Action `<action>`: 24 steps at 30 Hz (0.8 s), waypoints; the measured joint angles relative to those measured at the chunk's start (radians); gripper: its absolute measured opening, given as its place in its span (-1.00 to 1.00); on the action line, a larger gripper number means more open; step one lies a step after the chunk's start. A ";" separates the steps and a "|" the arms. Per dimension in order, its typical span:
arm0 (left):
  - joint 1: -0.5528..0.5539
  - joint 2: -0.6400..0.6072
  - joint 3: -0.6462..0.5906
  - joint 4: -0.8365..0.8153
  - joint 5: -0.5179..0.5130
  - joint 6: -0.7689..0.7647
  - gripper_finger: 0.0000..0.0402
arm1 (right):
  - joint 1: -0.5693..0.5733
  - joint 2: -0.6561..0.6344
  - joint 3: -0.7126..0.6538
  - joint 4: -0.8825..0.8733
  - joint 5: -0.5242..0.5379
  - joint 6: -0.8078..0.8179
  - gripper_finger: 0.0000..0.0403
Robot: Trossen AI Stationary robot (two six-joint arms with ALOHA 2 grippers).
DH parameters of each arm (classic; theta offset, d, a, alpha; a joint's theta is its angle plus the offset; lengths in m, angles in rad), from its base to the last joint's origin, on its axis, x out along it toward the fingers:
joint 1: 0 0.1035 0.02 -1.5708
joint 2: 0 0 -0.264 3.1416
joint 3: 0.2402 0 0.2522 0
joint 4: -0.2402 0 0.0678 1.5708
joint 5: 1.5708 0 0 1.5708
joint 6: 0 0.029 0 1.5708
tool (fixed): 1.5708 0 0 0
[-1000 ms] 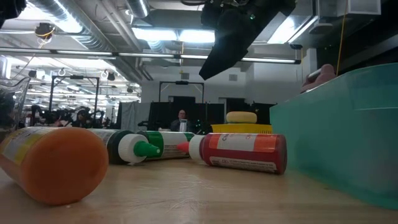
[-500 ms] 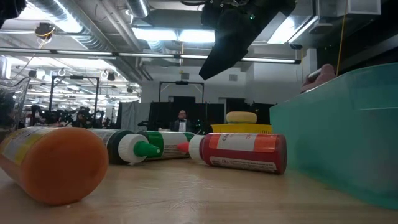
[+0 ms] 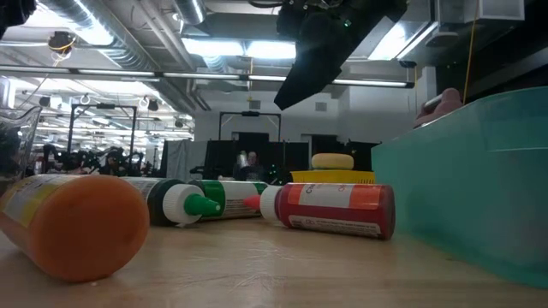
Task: Pick & Place Food Item
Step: Put the top right yellow food coloring bottle into the transparent bin, then put the orange food coloring bottle into the transparent bin
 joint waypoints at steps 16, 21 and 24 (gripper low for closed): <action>0.000 -0.007 0.000 -0.011 -0.155 0.094 -0.04 | 0.000 0.000 0.000 0.000 0.000 0.016 0.42; 0.000 -0.007 0.058 -0.009 -0.299 0.150 -0.07 | 0.000 0.000 0.000 0.000 0.000 0.016 0.42; 0.000 -0.007 0.124 -0.006 -0.425 0.208 -0.08 | 0.000 0.000 0.000 0.000 0.000 0.015 0.42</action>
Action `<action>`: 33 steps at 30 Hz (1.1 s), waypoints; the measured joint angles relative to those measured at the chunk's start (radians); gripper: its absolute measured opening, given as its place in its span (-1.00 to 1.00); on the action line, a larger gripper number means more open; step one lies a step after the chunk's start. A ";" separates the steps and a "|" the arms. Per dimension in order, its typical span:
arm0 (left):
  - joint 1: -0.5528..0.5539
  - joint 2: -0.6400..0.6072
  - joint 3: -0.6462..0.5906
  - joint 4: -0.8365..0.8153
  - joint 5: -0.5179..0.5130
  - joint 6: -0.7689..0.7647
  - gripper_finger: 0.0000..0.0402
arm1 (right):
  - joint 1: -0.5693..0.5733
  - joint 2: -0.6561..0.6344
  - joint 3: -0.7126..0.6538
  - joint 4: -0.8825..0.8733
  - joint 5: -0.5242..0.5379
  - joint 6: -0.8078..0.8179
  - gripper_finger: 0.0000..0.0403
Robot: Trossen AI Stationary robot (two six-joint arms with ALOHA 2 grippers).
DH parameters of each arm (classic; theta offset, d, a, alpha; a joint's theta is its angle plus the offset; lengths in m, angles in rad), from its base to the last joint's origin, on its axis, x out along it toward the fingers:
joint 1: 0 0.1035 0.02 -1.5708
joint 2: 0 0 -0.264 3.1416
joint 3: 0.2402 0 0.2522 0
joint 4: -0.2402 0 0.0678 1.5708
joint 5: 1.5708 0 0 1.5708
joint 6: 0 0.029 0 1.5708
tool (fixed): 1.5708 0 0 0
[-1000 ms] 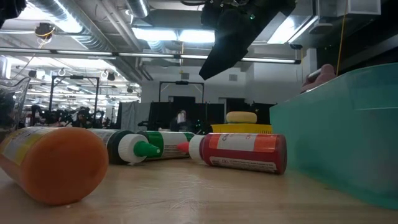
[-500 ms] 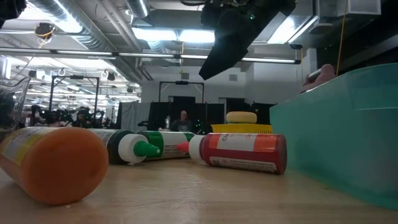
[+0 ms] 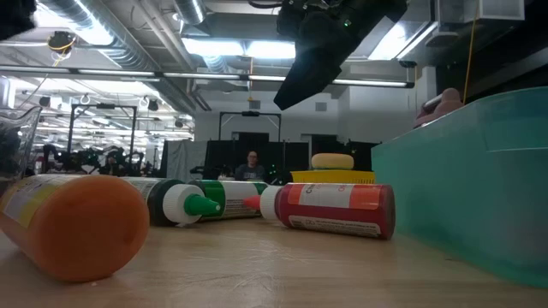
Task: Pick & Place Food Item
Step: Put the orange food coloring bottle into the transparent bin
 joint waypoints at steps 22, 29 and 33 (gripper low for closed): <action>0.770 0.128 0.175 0.577 -0.163 0.932 -0.09 | -0.001 0.000 0.020 0.050 0.499 0.130 0.42; 1.037 0.324 0.175 0.765 -0.031 1.101 -0.09 | -0.053 -0.002 0.058 -0.235 0.799 0.331 0.42; 1.161 0.423 0.175 0.853 0.001 1.201 -0.09 | -0.122 -0.002 0.040 -0.455 0.689 0.522 0.42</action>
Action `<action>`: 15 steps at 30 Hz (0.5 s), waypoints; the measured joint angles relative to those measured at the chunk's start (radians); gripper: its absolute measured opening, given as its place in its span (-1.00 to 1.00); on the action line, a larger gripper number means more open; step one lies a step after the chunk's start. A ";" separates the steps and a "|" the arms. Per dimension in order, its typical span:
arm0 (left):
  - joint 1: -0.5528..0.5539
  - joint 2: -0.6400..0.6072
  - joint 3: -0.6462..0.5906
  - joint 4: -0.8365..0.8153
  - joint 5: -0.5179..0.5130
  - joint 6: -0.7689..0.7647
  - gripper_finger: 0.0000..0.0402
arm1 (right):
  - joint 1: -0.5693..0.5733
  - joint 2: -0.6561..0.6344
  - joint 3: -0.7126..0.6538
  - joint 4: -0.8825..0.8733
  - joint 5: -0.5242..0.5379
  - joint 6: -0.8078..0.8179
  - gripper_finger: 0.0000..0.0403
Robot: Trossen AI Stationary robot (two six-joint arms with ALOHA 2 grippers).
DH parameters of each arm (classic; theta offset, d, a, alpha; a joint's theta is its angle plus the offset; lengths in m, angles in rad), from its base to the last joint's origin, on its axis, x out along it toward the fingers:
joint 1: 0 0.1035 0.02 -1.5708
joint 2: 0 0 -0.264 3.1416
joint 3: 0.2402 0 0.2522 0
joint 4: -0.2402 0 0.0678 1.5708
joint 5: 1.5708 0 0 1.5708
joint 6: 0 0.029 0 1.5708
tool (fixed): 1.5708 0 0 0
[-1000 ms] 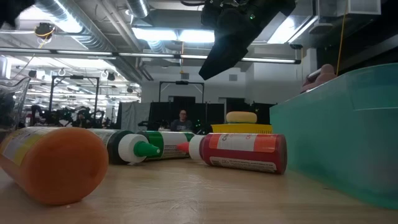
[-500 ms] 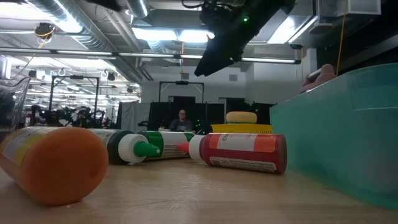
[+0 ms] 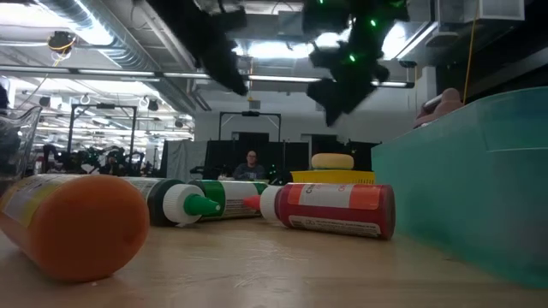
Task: Pick & Place Food Item
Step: Put the orange food coloring bottle into the transparent bin
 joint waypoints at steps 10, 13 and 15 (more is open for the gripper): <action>0.322 0.020 -0.262 0.638 0.604 0.011 -0.09 | 0.016 0.001 -0.046 -0.037 -0.370 0.093 0.42; 0.376 0.017 -0.371 0.807 0.711 -0.044 -0.09 | 0.045 -0.003 -0.046 0.037 -0.453 0.059 0.42; 0.393 0.010 -0.435 0.872 0.714 -0.050 -0.09 | 0.067 -0.007 -0.045 0.115 -0.542 0.034 0.42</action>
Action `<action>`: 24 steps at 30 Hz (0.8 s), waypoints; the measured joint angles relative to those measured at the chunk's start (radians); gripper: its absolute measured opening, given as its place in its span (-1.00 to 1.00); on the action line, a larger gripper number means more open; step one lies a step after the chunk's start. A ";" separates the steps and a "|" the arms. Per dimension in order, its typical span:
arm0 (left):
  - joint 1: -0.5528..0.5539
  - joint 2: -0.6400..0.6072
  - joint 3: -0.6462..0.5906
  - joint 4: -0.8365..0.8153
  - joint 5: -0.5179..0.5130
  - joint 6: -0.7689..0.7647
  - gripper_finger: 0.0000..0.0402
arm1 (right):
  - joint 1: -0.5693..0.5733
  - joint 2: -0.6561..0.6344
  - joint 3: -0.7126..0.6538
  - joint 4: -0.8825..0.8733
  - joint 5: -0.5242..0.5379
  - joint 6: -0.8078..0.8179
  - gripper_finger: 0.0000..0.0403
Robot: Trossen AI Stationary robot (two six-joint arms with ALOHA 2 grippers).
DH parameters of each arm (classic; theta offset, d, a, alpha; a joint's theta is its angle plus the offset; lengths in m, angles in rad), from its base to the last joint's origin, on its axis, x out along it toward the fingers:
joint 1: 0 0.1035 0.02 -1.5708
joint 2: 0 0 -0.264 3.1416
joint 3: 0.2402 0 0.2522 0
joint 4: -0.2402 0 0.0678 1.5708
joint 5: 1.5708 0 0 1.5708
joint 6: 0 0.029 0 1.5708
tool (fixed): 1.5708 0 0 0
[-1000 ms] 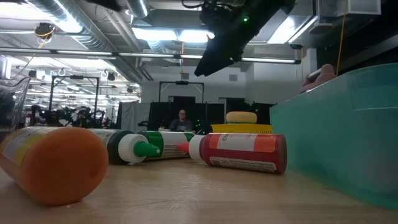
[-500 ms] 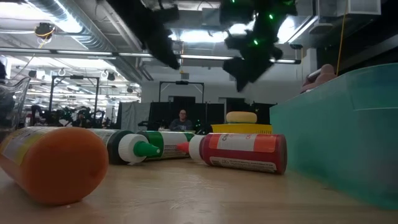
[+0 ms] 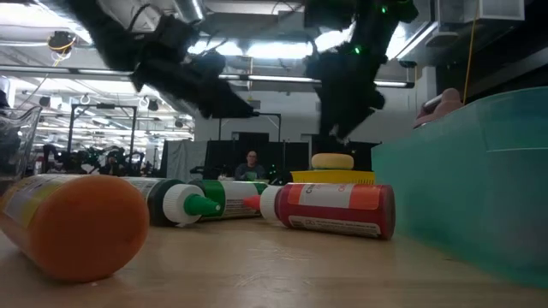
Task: Pick & Place Food Item
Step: Put the orange food coloring bottle into the transparent bin
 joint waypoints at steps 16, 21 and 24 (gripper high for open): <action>-0.041 -0.020 -0.159 0.299 -0.015 -0.023 -0.09 | 0.231 0.004 0.001 0.257 -0.266 0.228 0.38; -0.043 -0.020 -0.159 0.331 -0.016 -0.021 -0.09 | 0.285 0.130 0.117 0.280 -0.241 0.200 0.33; -0.043 -0.024 -0.159 0.336 -0.014 -0.030 -0.09 | 0.298 0.248 0.265 0.133 -0.253 0.122 0.32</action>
